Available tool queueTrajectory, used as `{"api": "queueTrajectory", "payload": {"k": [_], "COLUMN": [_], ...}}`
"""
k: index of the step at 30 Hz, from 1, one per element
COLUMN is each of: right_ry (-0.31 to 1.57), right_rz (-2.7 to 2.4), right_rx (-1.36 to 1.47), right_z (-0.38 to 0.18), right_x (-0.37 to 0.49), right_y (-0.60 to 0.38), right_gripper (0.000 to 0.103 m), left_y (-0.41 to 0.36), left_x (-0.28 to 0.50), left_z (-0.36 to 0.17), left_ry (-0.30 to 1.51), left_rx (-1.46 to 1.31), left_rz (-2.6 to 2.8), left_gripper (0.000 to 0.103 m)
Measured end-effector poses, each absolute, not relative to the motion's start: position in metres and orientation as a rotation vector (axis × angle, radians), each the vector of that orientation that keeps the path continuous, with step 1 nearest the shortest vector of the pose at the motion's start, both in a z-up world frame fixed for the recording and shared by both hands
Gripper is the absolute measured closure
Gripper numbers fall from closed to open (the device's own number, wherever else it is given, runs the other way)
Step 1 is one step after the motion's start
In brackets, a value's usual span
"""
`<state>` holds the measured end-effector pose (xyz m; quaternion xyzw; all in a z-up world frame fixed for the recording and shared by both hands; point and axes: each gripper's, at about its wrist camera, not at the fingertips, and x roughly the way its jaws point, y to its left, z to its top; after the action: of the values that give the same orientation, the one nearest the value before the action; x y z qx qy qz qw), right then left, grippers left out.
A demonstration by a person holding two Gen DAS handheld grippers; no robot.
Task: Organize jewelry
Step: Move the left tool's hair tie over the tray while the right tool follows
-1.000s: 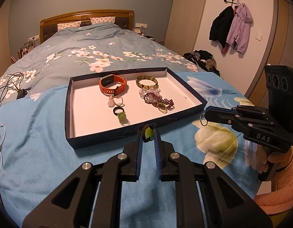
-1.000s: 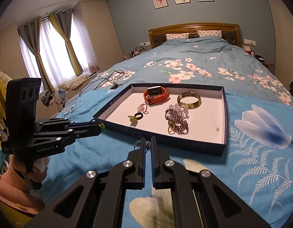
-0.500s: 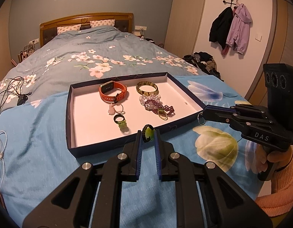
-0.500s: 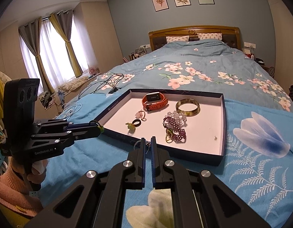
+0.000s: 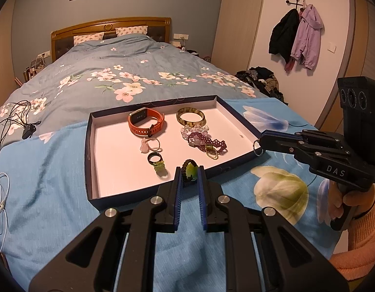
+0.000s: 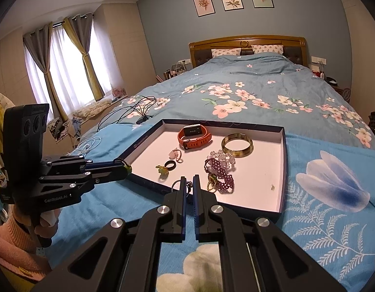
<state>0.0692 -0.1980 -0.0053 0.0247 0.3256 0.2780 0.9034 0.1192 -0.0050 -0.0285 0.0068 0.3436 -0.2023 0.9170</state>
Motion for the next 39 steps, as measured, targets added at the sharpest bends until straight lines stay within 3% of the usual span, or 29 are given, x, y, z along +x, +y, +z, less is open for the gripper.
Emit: {"api": "queueTrajectory", "payload": {"k": [39], "right_ry": [0.666], "right_rz": [0.566], "right_rx": [0.046], "right_z": [-0.002], "right_x": [0.091], "right_y": [-0.193], "right_gripper": [0.099], "left_y": [-0.007], "left_x": [0.14], "left_z": [-0.032], "left_ry": [0.706], "left_rx": [0.019], "left_rz": [-0.404], "left_gripper": [0.09]}}
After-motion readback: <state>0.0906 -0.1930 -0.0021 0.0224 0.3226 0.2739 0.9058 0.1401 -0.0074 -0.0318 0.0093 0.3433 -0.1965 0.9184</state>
